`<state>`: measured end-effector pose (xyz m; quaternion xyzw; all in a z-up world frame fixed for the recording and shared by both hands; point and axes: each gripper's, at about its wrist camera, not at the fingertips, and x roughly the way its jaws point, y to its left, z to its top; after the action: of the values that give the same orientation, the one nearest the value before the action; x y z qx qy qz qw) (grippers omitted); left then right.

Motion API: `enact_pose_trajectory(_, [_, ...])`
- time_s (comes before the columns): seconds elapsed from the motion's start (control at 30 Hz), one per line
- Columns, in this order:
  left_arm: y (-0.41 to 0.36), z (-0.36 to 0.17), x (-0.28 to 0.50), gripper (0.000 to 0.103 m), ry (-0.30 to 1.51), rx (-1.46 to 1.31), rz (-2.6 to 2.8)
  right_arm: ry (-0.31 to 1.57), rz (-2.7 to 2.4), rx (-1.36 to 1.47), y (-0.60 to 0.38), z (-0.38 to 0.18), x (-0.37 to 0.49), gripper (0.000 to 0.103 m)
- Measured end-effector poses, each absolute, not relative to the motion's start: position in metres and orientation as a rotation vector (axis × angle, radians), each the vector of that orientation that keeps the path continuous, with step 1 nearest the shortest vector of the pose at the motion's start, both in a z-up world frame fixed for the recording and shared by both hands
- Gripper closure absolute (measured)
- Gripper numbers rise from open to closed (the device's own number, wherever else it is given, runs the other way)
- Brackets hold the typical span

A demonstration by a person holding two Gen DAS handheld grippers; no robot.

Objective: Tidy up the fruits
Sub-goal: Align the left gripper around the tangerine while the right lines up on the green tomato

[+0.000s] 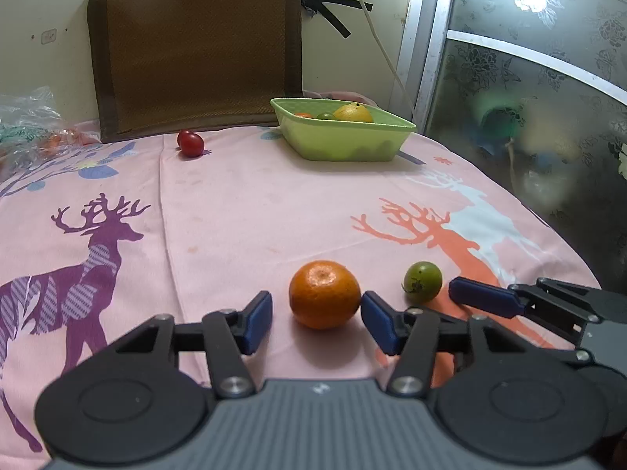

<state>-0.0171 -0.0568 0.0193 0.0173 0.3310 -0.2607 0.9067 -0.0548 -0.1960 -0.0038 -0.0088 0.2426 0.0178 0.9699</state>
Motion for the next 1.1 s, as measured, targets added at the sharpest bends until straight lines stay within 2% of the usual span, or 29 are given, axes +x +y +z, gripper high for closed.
enact_pose_trajectory(0.67, [-0.0586, 0.0219, -0.0183, 0.036, 0.705, 0.073, -0.489, 0.488, 0.036, -0.017, -0.1969, -0.004, -0.0556, 0.059])
enact_pose_trajectory(0.83, [-0.0596, 0.0213, -0.0177, 0.026, 0.712, 0.085, -0.462, 0.486, 0.033, -0.01, -0.1984, -0.0036, -0.0557, 0.059])
enact_pose_trajectory(1.07, [-0.0609, 0.0197, -0.0157, 0.021, 0.722, 0.095, -0.447, 0.485, 0.034, -0.008, -0.199, -0.0034, -0.0556, 0.058])
enact_pose_trajectory(1.1, [-0.0611, 0.0194, -0.0153, 0.016, 0.724, 0.096, -0.441, 0.485, 0.034, -0.006, -0.1988, -0.0038, -0.0558, 0.058])
